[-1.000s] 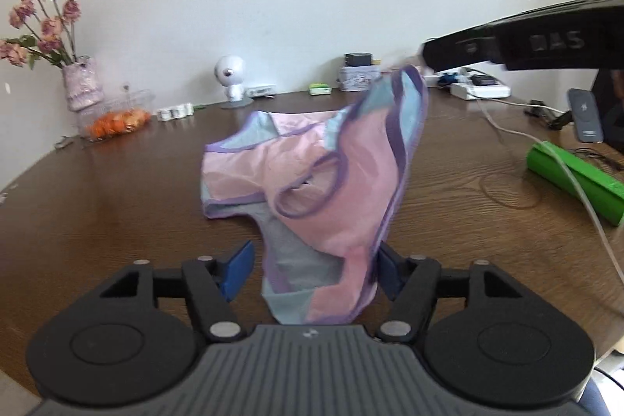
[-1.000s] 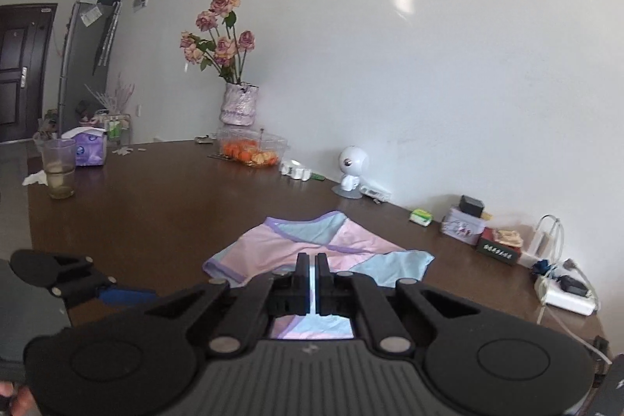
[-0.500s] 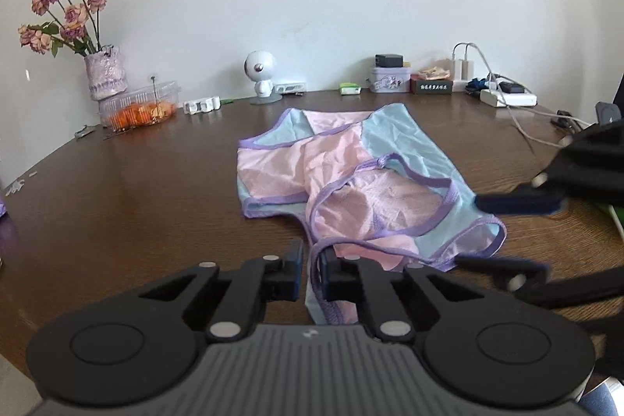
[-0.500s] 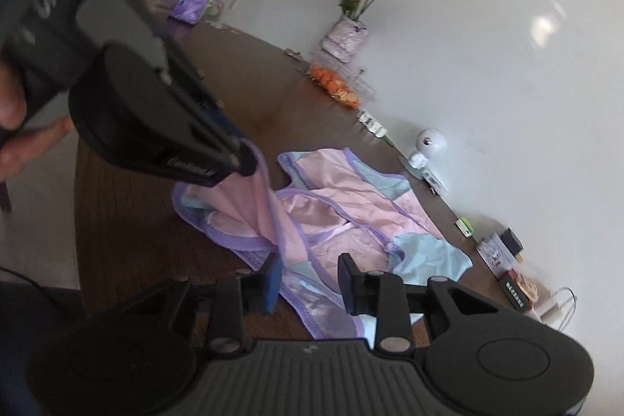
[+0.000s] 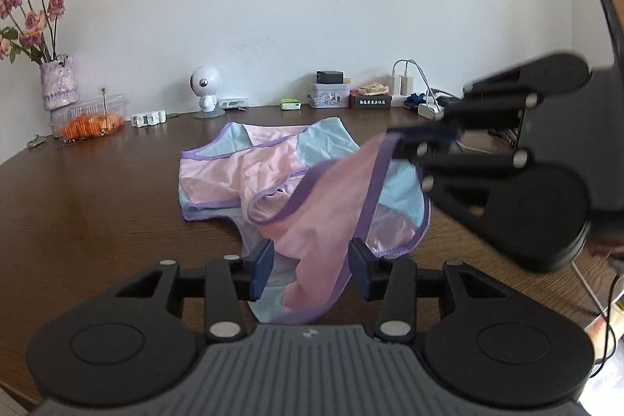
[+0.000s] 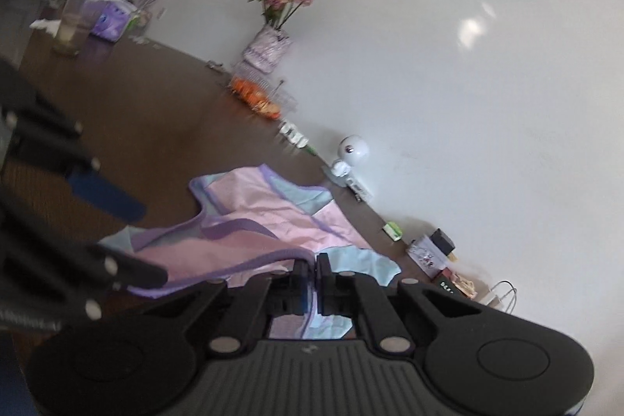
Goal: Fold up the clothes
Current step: 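Lift the garment high with both grippers, stretching it between them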
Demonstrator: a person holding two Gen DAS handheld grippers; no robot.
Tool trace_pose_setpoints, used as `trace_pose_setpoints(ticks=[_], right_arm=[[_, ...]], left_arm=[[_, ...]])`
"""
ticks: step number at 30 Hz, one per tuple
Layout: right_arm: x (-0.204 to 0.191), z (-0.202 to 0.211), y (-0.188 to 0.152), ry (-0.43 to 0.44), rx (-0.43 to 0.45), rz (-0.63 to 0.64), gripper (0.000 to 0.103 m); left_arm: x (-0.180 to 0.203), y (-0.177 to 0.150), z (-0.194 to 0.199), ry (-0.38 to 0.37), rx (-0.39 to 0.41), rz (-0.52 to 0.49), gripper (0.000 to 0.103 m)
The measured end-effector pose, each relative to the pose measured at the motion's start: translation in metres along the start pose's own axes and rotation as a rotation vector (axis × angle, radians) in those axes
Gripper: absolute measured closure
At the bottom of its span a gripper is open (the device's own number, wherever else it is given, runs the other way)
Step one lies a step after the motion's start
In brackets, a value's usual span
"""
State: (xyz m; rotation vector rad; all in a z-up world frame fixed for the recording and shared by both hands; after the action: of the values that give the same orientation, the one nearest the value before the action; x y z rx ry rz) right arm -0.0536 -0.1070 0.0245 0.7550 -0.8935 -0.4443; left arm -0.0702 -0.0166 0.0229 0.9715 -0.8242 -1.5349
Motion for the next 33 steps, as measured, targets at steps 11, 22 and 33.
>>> trace_pose_setpoints(ticks=[11, 22, 33], right_arm=[[0.028, 0.023, -0.001, -0.061, 0.035, -0.179, 0.1], [0.027, 0.035, 0.008, -0.089, 0.071, -0.154, 0.1], [0.002, 0.015, -0.037, -0.076, -0.12, -0.248, 0.1]], left_arm=[[0.0, 0.003, 0.006, 0.097, 0.048, -0.088, 0.06], [0.007, -0.006, -0.017, 0.121, 0.023, -0.186, 0.076], [-0.023, 0.001, -0.007, 0.254, 0.025, -0.097, 0.098]])
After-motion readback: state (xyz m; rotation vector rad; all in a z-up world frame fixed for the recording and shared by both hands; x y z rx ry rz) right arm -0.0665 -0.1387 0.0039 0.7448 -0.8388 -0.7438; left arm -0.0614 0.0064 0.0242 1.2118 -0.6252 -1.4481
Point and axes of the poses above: each gripper's, at about its wrist camera, not at the fingertips, and z roughly against the way its jaws point, x to its right, y to its top, the point moved 4 cm from there along -z, roughly the way its jaws point, and after that the axes turned 8 degrees about y, right-handed, at the moved point
